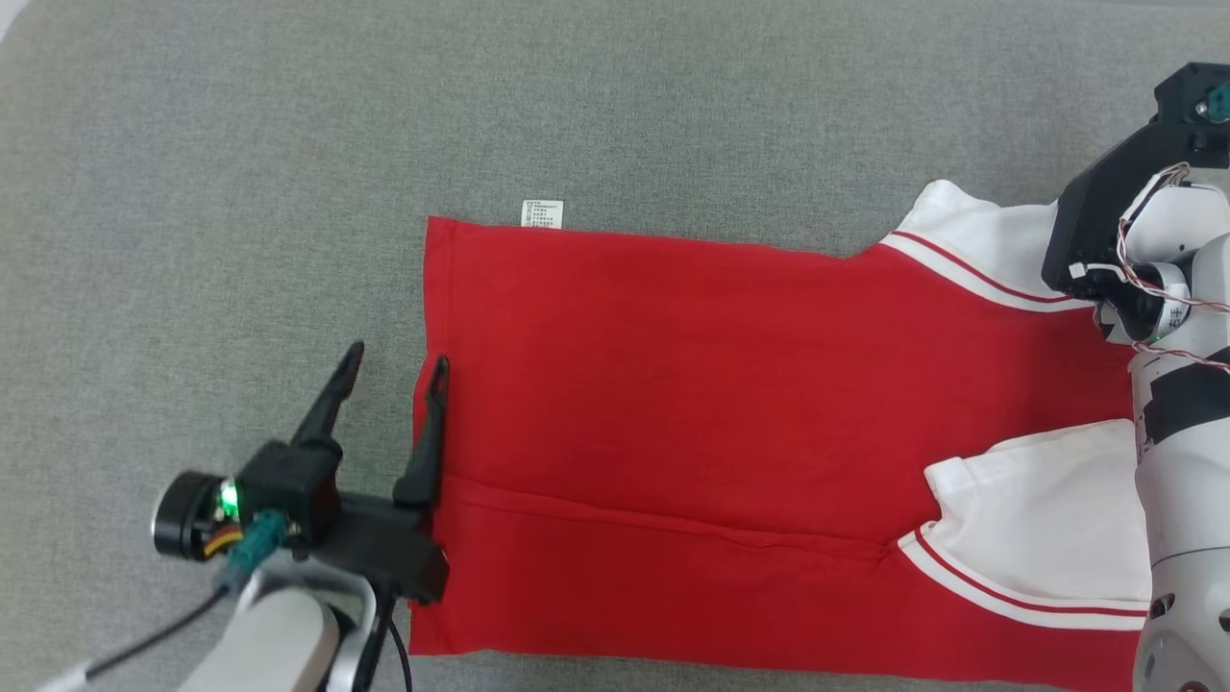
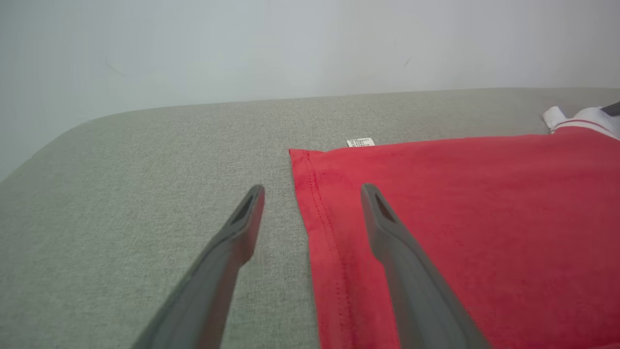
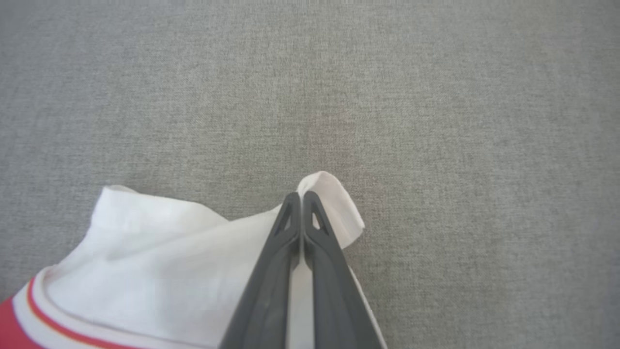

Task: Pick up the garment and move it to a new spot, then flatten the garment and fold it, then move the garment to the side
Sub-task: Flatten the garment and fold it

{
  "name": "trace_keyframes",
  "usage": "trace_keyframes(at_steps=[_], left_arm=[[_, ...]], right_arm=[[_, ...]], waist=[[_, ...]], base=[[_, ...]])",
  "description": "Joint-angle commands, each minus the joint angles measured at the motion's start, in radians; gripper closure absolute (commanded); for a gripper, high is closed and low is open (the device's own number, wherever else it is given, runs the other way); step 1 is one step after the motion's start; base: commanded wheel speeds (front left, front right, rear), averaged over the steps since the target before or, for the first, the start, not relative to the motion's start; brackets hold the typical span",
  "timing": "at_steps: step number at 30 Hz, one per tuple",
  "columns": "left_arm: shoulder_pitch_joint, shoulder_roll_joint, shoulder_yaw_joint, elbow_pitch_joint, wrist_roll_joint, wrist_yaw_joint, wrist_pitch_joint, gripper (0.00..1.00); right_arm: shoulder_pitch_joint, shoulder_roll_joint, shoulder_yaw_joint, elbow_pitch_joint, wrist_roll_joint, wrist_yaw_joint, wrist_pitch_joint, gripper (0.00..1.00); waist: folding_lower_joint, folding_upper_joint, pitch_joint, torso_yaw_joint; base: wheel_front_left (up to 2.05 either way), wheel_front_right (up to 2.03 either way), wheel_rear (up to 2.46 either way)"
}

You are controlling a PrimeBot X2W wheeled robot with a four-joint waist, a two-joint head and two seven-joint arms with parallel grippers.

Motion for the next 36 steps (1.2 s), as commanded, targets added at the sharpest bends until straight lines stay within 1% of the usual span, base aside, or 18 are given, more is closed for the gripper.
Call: trace_keyframes(at_steps=[1,3,6,12,15,17,19,22,26,27,30,31,32,33,34,36], left_arm=[[-0.033,0.005,0.003,0.015,0.001,-0.010,0.013,0.00],[-0.079,0.006,0.008,0.047,-0.006,-0.023,0.034,0.00],[-0.166,-0.010,0.016,0.122,-0.032,-0.052,0.079,0.00],[-0.332,-0.037,0.010,0.325,-0.076,-0.101,0.232,0.00],[-0.389,-0.039,-0.001,0.397,-0.078,-0.114,0.301,0.00],[-0.419,-0.038,-0.004,0.433,-0.077,-0.114,0.322,0.00],[-0.439,-0.034,-0.005,0.470,-0.071,-0.105,0.337,0.00],[-0.466,-0.041,-0.013,0.511,-0.073,-0.110,0.363,0.00],[-0.485,-0.047,-0.029,0.552,-0.079,-0.134,0.394,0.00],[-0.485,-0.047,-0.029,0.552,-0.079,-0.134,0.394,0.00],[-0.497,-0.057,-0.040,0.571,-0.091,-0.166,0.413,0.00],[-0.499,-0.061,-0.044,0.578,-0.095,-0.175,0.423,0.05],[-0.505,-0.065,-0.049,0.592,-0.096,-0.183,0.432,0.52],[-0.510,-0.065,-0.051,0.600,-0.095,-0.182,0.435,0.66],[-0.515,-0.063,-0.053,0.608,-0.093,-0.181,0.438,1.00],[-0.521,-0.063,-0.058,0.624,-0.090,-0.189,0.443,1.00]], right_arm=[[-0.009,0.005,-0.003,-0.008,-0.002,-0.002,-0.012,1.00],[-0.011,0.006,-0.002,-0.012,0.000,-0.002,-0.014,1.00],[-0.017,0.011,0.005,-0.022,0.007,-0.002,-0.020,1.00],[-0.016,0.037,0.035,-0.041,0.027,-0.002,-0.035,1.00],[-0.020,0.038,0.051,-0.046,0.034,-0.002,-0.041,1.00],[-0.024,0.040,0.063,-0.047,0.040,-0.002,-0.044,1.00],[-0.025,0.041,0.073,-0.047,0.048,-0.002,-0.048,1.00],[-0.027,0.037,0.086,-0.045,0.060,-0.002,-0.051,1.00],[-0.030,0.038,0.100,-0.041,0.072,-0.002,-0.053,1.00],[-0.030,0.038,0.100,-0.041,0.072,-0.002,-0.053,1.00],[-0.033,0.036,0.109,-0.040,0.081,-0.002,-0.050,1.00],[-0.034,0.035,0.112,-0.039,0.084,-0.002,-0.050,1.00],[-0.036,0.033,0.118,-0.040,0.090,-0.002,-0.048,1.00],[-0.038,0.033,0.121,-0.040,0.092,-0.002,-0.048,1.00],[-0.040,0.033,0.125,-0.040,0.093,-0.002,-0.047,1.00],[-0.043,0.034,0.132,-0.040,0.097,-0.002,-0.047,1.00]], waist=[[0.0000,0.0000,0.006,-0.003],[0.0000,0.0000,0.013,-0.009],[0.0000,0.0000,0.024,-0.024],[0.0000,0.0000,0.040,-0.071],[0.0000,0.0000,0.045,-0.085],[0.0000,0.0000,0.047,-0.091],[0.0000,0.0000,0.048,-0.096],[0.0000,0.0000,0.049,-0.100],[0.0000,0.0000,0.049,-0.104],[0.0000,0.0000,0.049,-0.104],[0.0000,0.0000,0.049,-0.107],[0.0000,0.0000,0.050,-0.107],[0.0000,0.0000,0.052,-0.110],[0.0000,0.0000,0.054,-0.111],[0.0000,0.0000,0.055,-0.113],[0.0000,0.0000,0.057,-0.116]], base=[[0.00,0.00,0.00],[0.00,0.00,0.00],[0.00,0.00,0.00],[0.00,0.00,0.00],[0.00,0.00,0.00],[0.00,0.00,0.00],[0.00,0.00,0.00],[0.00,0.00,0.00],[0.00,0.00,0.00],[0.00,0.00,0.00],[0.00,0.00,0.00],[0.00,0.00,0.00],[0.00,0.00,0.00],[0.00,0.00,0.00],[0.00,0.00,0.00],[0.00,0.00,0.00]])
